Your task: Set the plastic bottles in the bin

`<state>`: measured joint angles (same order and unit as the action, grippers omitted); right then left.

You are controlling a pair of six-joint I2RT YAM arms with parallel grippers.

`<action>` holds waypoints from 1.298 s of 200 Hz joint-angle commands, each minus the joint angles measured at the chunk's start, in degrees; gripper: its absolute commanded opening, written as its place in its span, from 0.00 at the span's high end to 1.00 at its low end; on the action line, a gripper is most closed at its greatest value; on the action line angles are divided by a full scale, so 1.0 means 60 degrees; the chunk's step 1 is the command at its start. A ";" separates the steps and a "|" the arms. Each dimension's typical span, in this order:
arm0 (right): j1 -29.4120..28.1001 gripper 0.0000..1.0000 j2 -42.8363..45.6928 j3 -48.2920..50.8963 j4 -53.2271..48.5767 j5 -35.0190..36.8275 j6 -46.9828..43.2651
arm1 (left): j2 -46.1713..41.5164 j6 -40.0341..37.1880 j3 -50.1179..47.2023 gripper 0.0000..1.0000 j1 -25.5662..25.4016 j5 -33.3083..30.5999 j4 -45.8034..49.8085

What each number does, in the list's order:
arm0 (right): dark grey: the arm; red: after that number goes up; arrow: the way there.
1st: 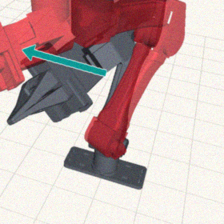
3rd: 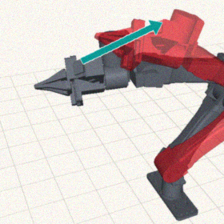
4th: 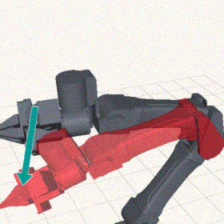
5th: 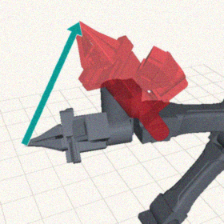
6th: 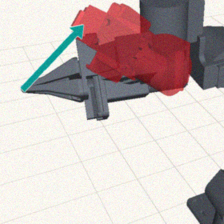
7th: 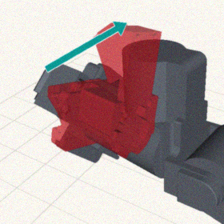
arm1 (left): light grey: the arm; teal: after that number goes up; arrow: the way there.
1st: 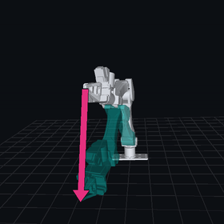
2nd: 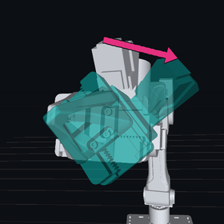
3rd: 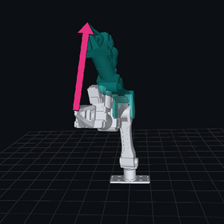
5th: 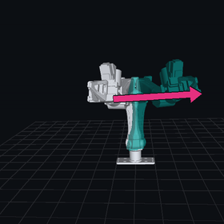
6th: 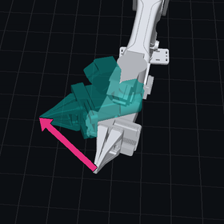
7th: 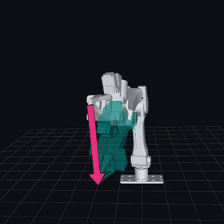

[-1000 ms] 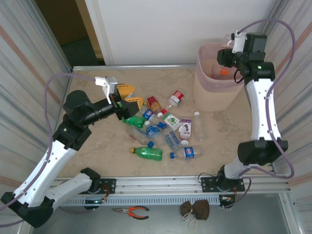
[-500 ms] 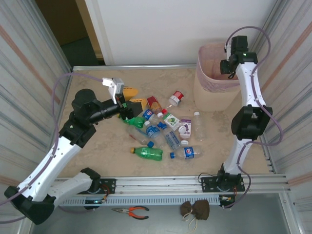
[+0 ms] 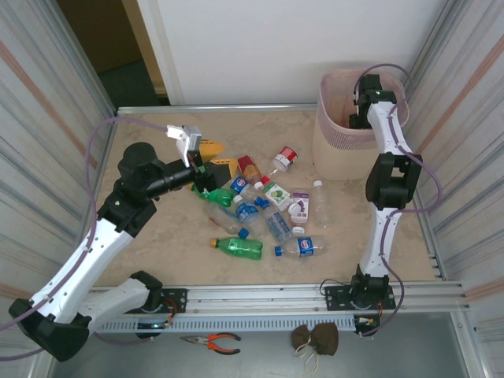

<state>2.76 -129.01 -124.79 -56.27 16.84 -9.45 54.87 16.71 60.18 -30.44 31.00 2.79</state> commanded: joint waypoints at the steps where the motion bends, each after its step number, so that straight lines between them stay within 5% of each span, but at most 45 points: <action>1: 0.0060 0.40 -0.0309 -0.0300 -0.0311 0.0312 0.0254 | -0.0003 -0.0119 -0.0134 0.21 0.0088 0.0164 -0.0318; 137: 0.0068 0.13 0.0069 -0.0196 -0.0562 0.0154 0.0390 | -0.0005 -0.0133 -0.0233 0.21 0.0180 0.0118 -0.0201; 259: 0.0059 0.08 0.2168 -0.0072 -0.0696 -0.0435 0.0549 | -0.0006 -0.0404 -0.0123 0.21 0.0235 -0.0164 0.0429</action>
<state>2.76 -121.40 -124.88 -58.63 16.29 -7.92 54.96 16.34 59.22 -29.61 30.74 3.55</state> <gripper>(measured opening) 0.924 0.790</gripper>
